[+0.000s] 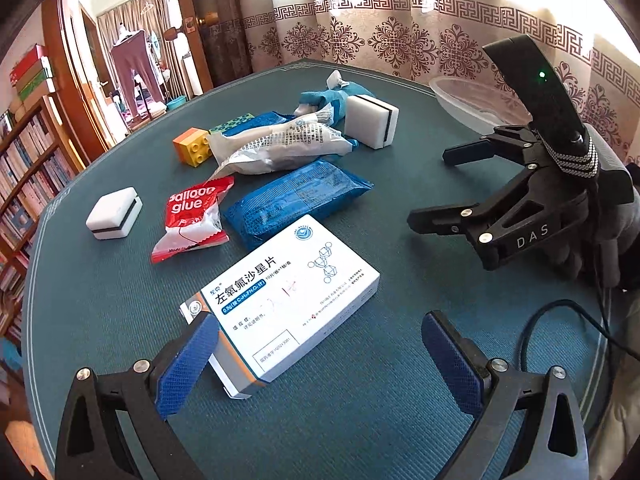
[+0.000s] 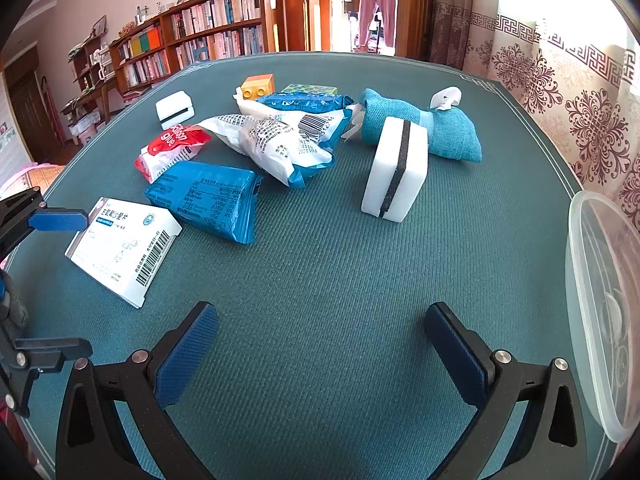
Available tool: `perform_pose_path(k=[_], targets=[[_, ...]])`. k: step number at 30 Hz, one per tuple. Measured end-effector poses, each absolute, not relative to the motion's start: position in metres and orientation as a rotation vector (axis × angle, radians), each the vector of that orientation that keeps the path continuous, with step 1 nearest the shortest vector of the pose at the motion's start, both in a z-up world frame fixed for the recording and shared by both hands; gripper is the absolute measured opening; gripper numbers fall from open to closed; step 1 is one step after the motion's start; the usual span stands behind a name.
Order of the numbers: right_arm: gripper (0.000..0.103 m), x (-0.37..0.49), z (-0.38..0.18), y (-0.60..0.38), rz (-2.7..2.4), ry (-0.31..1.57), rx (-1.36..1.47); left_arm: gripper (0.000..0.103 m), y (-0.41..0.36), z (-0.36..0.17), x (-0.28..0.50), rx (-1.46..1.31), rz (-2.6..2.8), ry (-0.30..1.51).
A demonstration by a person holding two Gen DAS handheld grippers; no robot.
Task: Organize objects
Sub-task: 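Move the left gripper toward the white medicine box, then close the left gripper on the white medicine box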
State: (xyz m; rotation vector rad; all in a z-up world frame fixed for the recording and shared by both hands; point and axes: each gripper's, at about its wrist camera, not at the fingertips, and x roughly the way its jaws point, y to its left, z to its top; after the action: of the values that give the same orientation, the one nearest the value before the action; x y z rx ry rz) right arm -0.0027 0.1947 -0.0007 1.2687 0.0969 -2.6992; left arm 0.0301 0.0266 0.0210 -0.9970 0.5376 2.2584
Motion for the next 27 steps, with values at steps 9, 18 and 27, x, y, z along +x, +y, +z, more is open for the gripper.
perform_pose_path(k=[9, 18, 27], targets=[[0.103, -0.003, -0.001, 0.195, -2.700, 0.094, 1.268, 0.103, 0.033, 0.008, -0.010, -1.008, 2.269, 0.659], [0.103, -0.004, -0.001, 0.195, -2.701, 0.087, 1.264, 0.103, 0.035, 0.004, -0.018, -1.041, 2.233, 0.577], [0.103, -0.003, -0.001, 0.196, -2.700, 0.078, 1.260, 0.079, 0.032, 0.007, 0.000, -1.082, 2.286, 0.474]])
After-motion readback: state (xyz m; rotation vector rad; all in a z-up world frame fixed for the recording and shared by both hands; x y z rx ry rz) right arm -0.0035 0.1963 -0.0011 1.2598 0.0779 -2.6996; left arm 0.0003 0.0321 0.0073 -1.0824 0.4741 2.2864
